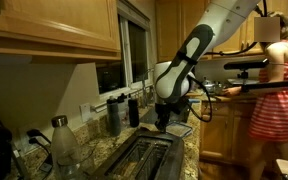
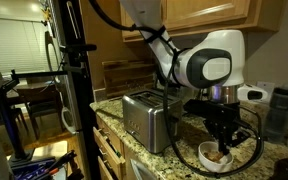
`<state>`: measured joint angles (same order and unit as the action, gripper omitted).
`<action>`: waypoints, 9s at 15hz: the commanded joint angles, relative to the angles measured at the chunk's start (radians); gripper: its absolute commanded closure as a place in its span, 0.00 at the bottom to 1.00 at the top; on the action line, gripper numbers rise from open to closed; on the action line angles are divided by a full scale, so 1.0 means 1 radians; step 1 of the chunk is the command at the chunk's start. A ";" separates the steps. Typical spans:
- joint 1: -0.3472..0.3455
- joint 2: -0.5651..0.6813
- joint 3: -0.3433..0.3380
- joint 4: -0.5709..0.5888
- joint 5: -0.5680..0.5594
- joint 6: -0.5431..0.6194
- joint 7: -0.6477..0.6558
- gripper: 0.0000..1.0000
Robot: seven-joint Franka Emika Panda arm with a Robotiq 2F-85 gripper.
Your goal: Take the slice of the bread at the left and place it in the top compartment of the toaster then take the remaining slice of bread and put it in the bottom compartment of the toaster
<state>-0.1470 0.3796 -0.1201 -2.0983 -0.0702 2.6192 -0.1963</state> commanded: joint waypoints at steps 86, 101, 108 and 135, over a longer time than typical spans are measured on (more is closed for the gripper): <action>0.263 -0.515 0.219 -0.084 -0.044 -0.400 -0.695 0.91; 0.278 -0.504 0.233 -0.093 -0.033 -0.382 -0.879 0.91; 0.289 -0.537 0.242 -0.145 -0.037 -0.349 -0.931 0.91; 0.319 -0.731 0.162 -0.346 0.003 -0.290 -1.143 0.91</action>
<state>0.1472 -0.3256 0.0583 -2.4086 -0.0800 2.2778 -1.3119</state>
